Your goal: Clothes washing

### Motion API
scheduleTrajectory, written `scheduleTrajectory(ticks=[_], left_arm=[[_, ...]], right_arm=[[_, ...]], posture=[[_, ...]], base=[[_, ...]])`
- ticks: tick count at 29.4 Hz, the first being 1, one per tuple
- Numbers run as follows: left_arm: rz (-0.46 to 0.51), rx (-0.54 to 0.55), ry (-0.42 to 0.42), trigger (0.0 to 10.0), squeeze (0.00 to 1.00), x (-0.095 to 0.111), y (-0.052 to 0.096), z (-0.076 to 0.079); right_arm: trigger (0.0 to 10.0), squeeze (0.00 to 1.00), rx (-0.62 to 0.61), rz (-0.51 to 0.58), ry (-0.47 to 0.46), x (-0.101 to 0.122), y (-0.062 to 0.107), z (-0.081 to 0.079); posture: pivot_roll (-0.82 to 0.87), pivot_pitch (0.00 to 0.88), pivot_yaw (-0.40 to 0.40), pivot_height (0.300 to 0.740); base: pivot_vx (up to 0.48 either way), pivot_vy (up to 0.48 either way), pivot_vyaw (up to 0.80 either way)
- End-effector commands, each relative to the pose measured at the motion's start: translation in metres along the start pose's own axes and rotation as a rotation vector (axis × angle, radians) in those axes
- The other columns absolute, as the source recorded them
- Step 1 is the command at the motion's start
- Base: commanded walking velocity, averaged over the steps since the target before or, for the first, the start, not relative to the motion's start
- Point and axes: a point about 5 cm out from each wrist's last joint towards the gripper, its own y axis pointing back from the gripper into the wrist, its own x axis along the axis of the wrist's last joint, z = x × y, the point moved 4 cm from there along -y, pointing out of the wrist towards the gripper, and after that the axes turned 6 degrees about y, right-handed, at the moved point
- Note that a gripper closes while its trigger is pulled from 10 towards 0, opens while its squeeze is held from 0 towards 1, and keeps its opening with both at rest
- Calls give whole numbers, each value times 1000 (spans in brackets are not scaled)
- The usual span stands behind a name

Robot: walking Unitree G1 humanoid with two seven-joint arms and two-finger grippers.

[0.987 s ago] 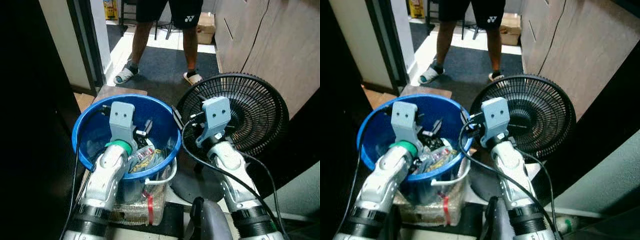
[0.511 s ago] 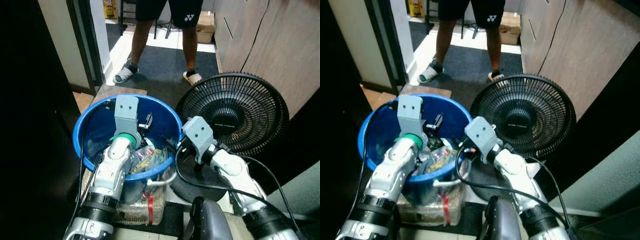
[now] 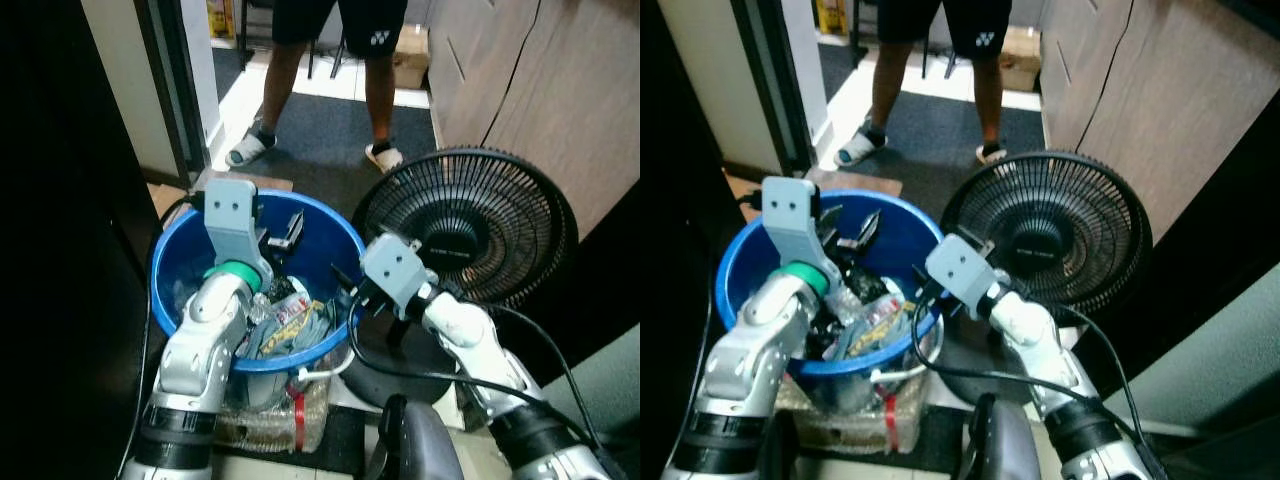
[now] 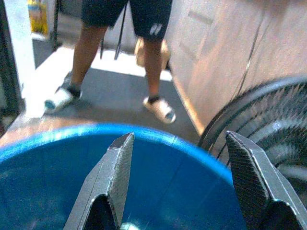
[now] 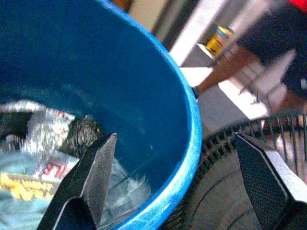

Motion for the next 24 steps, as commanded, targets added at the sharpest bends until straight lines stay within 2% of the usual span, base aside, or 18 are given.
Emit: scheduleTrajectory(ticks=[1, 3, 4, 5, 6, 7, 8, 10, 12, 14, 16, 19, 20, 22, 23, 24], left_arm=[[-6, -14, 17, 10000, 0, 0, 0, 5], [-27, -26, -1, 10000, 0, -4, 0, 7], [-69, -16, -18, 10000, 0, -13, 3, 4], [-69, -16, -18, 10000, 0, -13, 3, 4], [-134, 3, -31, 10000, 0, -25, 6, -1], [-134, 3, -31, 10000, 0, -25, 6, -1], [-193, 26, -45, 10000, 0, -35, 9, -7], [-326, 105, 24, 10000, 0, -62, 23, -22], [-409, 183, 39, 10000, 0, -79, 33, -36], [-409, 183, 39, 10000, 0, -79, 33, -36], [-464, 260, 15, 10000, 0, -90, 39, -50], [-485, 286, 5, 10000, 0, -93, 42, -55], [-519, 314, 2, 10000, 0, -99, 46, -60], [-519, 314, 2, 10000, 0, -99, 46, -60], [-546, 336, -4, 10000, 0, -106, 52, -67], [-571, 347, -57, 10000, 0, -113, 60, -75]], right_arm=[[10000, 0, 38, -107, -58, -26, 7, -18], [10000, 0, -19, -153, -127, -33, 6, -18], [10000, 0, -13, -163, -139, -36, 6, -21], [10000, 0, -13, -163, -139, -36, 6, -21], [10000, 0, -5, -191, -151, -40, 8, -24], [10000, 0, -5, -191, -151, -40, 8, -24], [10000, 0, 1, -196, -147, -42, 9, -26], [10000, 0, 0, -190, -147, -41, 10, -26], [10000, 0, -10, -166, -155, -36, 9, -24], [10000, 0, -10, -166, -155, -36, 9, -24], [10000, 0, -19, -127, -167, -25, 5, -21], [10000, 0, -21, -115, -169, -22, 3, -20], [10000, 0, -22, -106, -173, -19, 2, -20], [10000, 0, -22, -106, -173, -19, 2, -20], [10000, 0, -22, -99, -174, -17, 1, -20], [10000, 0, -23, -93, -177, -15, 0, -20]], posture=[[122, 95, -35, 300], [120, 93, -32, 300], [115, 91, -26, 300], [115, 91, -26, 300], [115, 91, -26, 300], [115, 91, -26, 300], [112, 89, -23, 300], [109, 87, -17, 300], [109, 88, -17, 300], [109, 88, -17, 300], [113, 87, -21, 300], [113, 87, -21, 300], [113, 87, -21, 300], [113, 87, -21, 300], [115, 85, -23, 300], [118, 84, -25, 300]], base=[[0, 0, 0], [0, 0, 0], [0, 0, 0], [0, 0, 0], [0, 0, 0], [0, 0, 0], [0, 0, 0], [0, 0, 0], [0, 0, 0], [0, 0, 0], [0, 0, 0], [0, 0, 0], [0, 0, 0], [0, 0, 0], [0, 0, 0], [0, 0, 0]])
